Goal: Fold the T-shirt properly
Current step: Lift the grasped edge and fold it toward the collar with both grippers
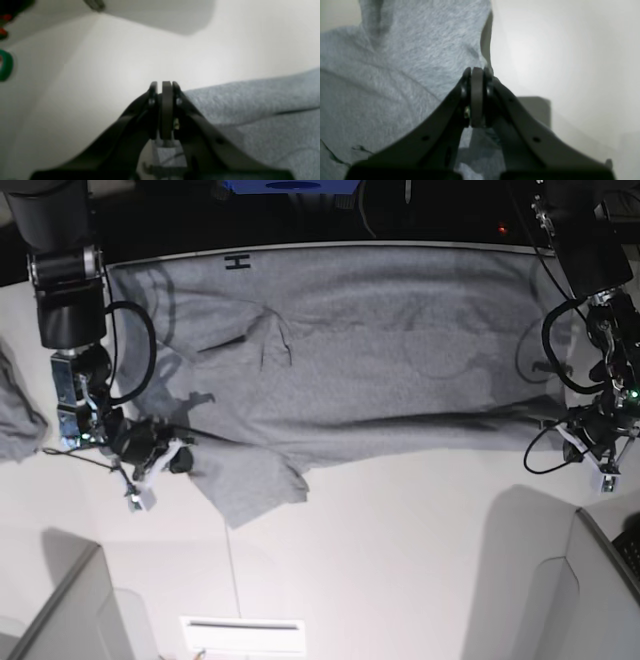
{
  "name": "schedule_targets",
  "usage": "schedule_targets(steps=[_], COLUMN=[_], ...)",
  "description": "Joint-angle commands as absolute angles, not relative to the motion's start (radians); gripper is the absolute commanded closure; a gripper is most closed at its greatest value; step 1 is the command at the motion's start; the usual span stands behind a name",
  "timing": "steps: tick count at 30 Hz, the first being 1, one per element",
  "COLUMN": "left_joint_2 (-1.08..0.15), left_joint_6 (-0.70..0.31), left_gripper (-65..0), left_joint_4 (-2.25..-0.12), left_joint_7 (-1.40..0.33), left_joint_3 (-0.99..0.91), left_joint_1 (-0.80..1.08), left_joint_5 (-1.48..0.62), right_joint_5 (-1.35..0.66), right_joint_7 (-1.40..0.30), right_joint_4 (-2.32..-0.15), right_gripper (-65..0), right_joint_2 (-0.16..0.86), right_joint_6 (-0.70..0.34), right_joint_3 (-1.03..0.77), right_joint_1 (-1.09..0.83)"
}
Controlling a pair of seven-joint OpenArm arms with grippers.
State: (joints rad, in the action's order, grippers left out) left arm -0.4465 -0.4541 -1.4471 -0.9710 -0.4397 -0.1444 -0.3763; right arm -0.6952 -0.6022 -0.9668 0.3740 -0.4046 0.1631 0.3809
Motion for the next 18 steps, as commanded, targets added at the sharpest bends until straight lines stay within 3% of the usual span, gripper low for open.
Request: schedule_targets(steps=[1, 18], left_joint_2=[-0.467, -0.463], left_joint_6=[-0.455, -0.456], left_gripper=[0.0, 0.0], left_joint_4=[-1.468, -1.581], left_joint_7=[-0.977, -1.041], left_joint_3=[-0.469, -0.529], left_joint_1=[-0.159, -0.099], left_joint_5=[-0.386, -0.386], right_joint_5=[-0.704, -0.704], right_joint_7=[-0.581, -0.579], right_joint_4=[-0.984, -1.124], right_gripper=[0.0, 0.0], right_joint_2=[0.395, 0.395], right_joint_6=[-0.410, -0.410], right_joint_3=[0.136, 0.048], right_joint_1=[0.404, 0.318])
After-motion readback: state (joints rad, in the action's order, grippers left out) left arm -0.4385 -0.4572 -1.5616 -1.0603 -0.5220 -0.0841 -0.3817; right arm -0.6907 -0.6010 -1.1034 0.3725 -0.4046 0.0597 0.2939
